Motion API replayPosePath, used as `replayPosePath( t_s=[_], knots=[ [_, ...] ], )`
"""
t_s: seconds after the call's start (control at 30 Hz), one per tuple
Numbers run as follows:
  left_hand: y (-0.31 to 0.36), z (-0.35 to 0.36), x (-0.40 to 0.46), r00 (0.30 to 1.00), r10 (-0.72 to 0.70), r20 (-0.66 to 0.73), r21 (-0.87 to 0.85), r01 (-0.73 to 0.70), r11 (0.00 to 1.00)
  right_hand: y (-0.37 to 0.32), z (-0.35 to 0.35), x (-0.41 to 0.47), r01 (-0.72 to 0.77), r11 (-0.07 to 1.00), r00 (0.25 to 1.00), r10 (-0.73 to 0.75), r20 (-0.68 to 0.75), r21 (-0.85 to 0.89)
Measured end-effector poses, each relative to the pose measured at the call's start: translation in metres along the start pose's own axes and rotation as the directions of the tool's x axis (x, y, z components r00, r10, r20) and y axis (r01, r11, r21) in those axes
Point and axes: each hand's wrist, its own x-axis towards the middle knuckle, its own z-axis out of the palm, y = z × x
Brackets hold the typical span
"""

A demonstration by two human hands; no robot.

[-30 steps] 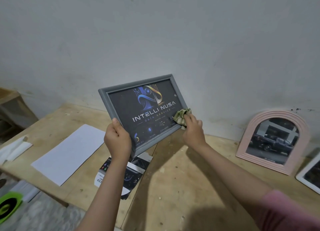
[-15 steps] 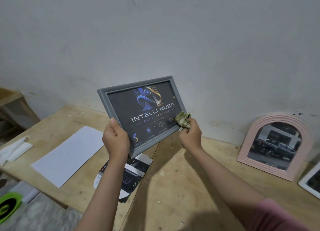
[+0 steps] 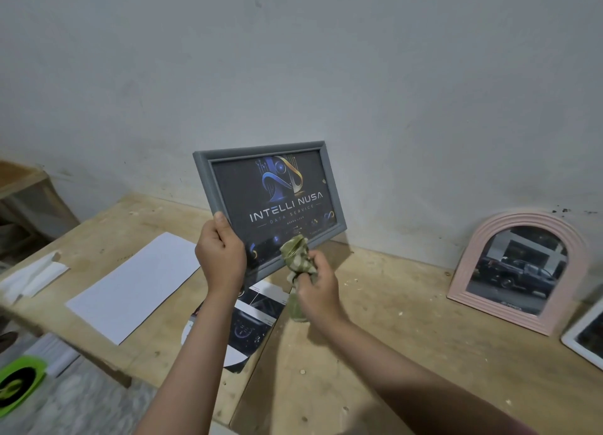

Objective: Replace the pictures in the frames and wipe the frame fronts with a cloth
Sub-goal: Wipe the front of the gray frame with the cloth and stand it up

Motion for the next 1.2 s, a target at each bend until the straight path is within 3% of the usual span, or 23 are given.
replayPosePath(
  t_s=[0.1,0.2,0.27,0.33,0.4,0.5,0.63,0.7,0.8,0.87,1.07,1.2],
  knots=[
    [-0.005,-0.003,0.002,1.000,-0.030,-0.006,0.004,0.030,1.000,-0.014,-0.011,0.005,0.006,1.000,0.990,-0.006,0.144,0.005],
    [-0.009,-0.007,0.001,0.995,-0.100,-0.022,-0.022,0.099,0.995,-0.024,-0.027,0.031,-0.008,1.000,0.997,0.009,-0.070,0.023],
    [-0.010,-0.008,0.001,0.986,-0.162,-0.029,-0.073,0.159,0.985,-0.022,-0.038,0.053,0.034,0.991,0.971,-0.064,-0.231,-0.131],
    [-0.010,-0.008,0.000,0.976,-0.218,-0.023,-0.128,0.213,0.968,-0.011,-0.048,0.068,0.057,0.910,0.959,-0.164,-0.232,-0.411],
    [-0.010,-0.008,0.000,0.973,-0.229,-0.005,-0.157,0.225,0.962,-0.003,-0.045,0.066,0.083,0.829,0.968,-0.199,-0.152,-0.553],
    [-0.009,-0.005,-0.001,0.980,-0.199,0.006,-0.142,0.197,0.970,0.005,-0.021,0.038,0.235,0.762,0.963,-0.265,0.040,-0.603],
    [-0.016,-0.005,0.000,0.980,-0.199,0.020,-0.143,0.200,0.969,0.004,0.005,0.008,0.590,0.623,0.807,-0.481,0.344,-0.513],
    [-0.022,-0.008,0.003,0.970,-0.236,0.064,-0.176,0.243,0.954,-0.012,0.009,0.015,0.658,0.611,0.752,-0.559,0.350,-0.439],
    [-0.018,-0.014,0.007,0.931,-0.278,0.234,-0.279,0.339,0.899,-0.040,0.016,0.038,0.619,0.633,0.782,-0.546,0.299,-0.465],
    [-0.011,-0.015,0.010,0.896,-0.281,0.343,-0.350,0.400,0.847,-0.051,0.023,0.048,0.646,0.592,0.763,-0.512,0.394,-0.482],
    [-0.015,-0.018,0.023,0.909,-0.324,0.263,-0.361,0.404,0.841,-0.024,0.012,0.036,0.862,0.363,0.503,-0.526,0.686,-0.354],
    [-0.019,-0.018,0.017,0.899,-0.350,0.263,-0.337,0.426,0.840,-0.004,-0.026,0.032,0.907,0.189,0.418,-0.517,0.747,-0.377]
  ],
)
